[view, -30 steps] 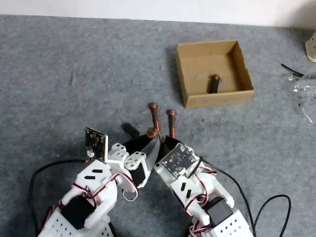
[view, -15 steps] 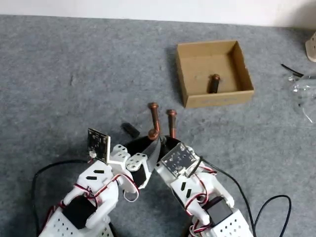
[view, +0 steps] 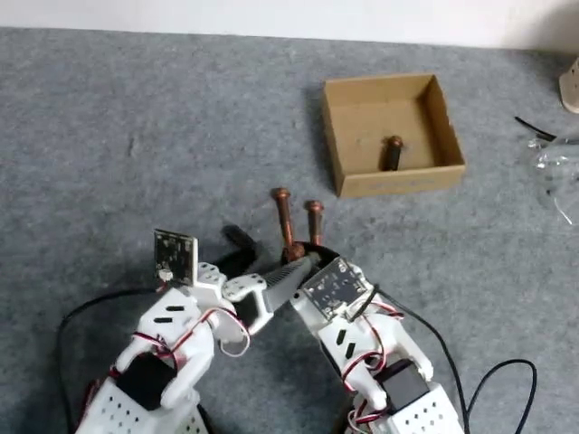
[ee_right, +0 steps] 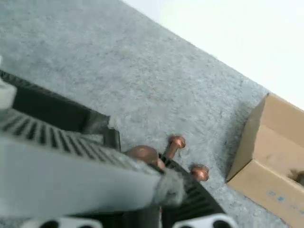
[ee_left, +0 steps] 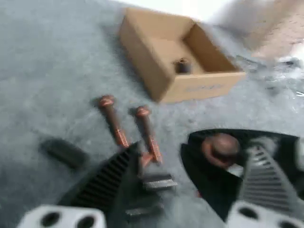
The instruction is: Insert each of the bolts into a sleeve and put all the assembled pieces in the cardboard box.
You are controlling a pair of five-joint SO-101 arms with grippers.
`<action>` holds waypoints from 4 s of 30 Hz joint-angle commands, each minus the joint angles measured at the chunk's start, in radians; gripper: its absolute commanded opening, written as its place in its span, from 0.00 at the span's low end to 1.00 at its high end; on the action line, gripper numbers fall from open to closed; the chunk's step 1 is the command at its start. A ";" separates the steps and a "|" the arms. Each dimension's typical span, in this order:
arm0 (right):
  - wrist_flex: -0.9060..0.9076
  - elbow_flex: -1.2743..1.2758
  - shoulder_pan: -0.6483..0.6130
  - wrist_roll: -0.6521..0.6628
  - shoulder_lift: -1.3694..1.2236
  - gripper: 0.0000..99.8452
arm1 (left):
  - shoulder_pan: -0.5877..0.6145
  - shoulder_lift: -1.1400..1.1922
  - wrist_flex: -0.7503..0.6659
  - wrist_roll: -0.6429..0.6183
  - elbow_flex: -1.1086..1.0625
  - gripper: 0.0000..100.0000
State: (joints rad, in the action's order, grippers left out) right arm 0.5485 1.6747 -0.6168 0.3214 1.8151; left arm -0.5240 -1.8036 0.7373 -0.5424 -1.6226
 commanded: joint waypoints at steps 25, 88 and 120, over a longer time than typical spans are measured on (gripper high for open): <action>-0.004 0.111 0.004 -0.005 0.019 0.00 | 0.309 -0.012 0.002 -0.301 0.139 0.41; -0.087 -1.748 0.555 0.031 -2.157 0.00 | 0.671 -0.008 -0.173 0.060 -0.062 0.41; 0.446 -1.417 0.394 -0.109 -1.561 0.18 | 0.671 -0.008 -0.175 0.060 -0.062 0.41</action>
State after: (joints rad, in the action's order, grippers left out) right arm 0.9797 0.1527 -0.1504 0.2217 0.1289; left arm 0.1389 -1.8021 0.5930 -0.4887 -1.6701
